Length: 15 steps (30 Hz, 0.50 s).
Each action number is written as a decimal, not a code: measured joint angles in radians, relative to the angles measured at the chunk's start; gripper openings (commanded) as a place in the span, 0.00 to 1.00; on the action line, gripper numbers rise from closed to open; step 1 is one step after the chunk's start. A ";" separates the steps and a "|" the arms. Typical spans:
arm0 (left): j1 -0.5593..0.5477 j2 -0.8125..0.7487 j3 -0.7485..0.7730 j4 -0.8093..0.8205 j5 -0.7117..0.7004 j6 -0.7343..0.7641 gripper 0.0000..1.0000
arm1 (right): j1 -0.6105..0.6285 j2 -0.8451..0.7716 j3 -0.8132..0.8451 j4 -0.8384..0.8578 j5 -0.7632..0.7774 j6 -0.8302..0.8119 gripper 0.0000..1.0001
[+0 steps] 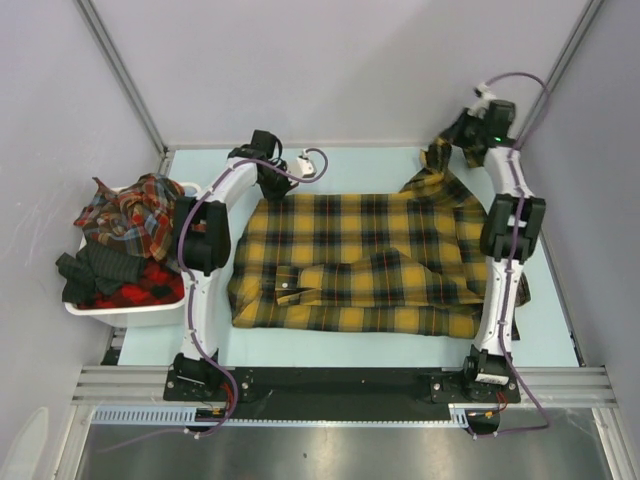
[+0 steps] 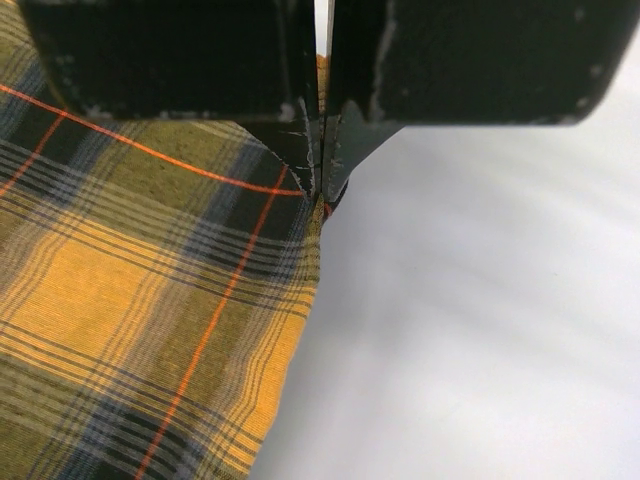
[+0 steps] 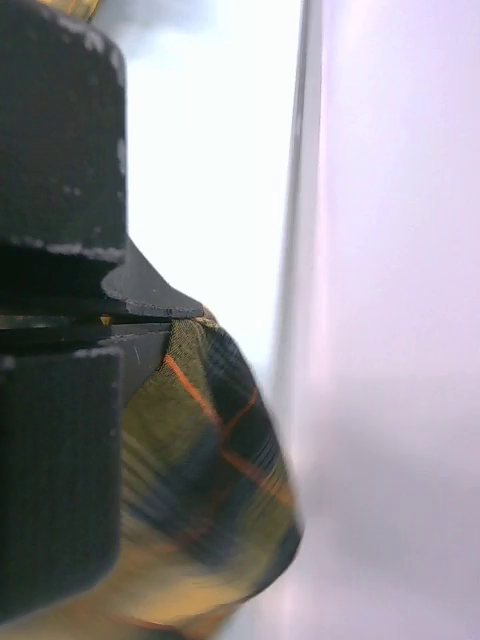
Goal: Fold and stack the long sleeve shirts
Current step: Fold the shirt
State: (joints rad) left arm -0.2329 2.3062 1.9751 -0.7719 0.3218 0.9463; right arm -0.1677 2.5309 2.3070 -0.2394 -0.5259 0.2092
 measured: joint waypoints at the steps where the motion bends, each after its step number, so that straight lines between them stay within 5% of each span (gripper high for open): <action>1: 0.000 -0.003 -0.006 0.002 0.000 -0.003 0.00 | 0.043 -0.006 0.014 0.020 0.016 -0.013 0.07; 2: 0.000 -0.008 -0.017 0.005 0.000 -0.003 0.00 | 0.089 -0.008 0.032 0.042 0.034 -0.031 0.18; 3: 0.000 -0.016 -0.031 0.007 0.000 -0.004 0.00 | 0.140 -0.008 0.048 0.062 0.054 -0.054 0.47; 6: 0.000 -0.040 -0.074 0.016 0.000 -0.007 0.00 | 0.285 -0.008 0.060 0.099 0.100 -0.146 0.72; 8: 0.000 -0.057 -0.106 0.026 0.002 -0.013 0.00 | 0.385 -0.008 0.059 0.081 0.106 -0.236 0.84; 11: 0.000 -0.071 -0.134 0.034 0.005 -0.023 0.00 | 0.449 -0.014 0.052 0.026 0.078 -0.320 0.89; 15: 0.000 -0.082 -0.149 0.042 0.008 -0.031 0.00 | 0.361 -0.048 0.036 -0.128 -0.010 -0.403 0.98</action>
State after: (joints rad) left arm -0.2329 2.2242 1.8259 -0.7303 0.3302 0.9150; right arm 0.1936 2.4832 2.3428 -0.3672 -0.5358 -0.1940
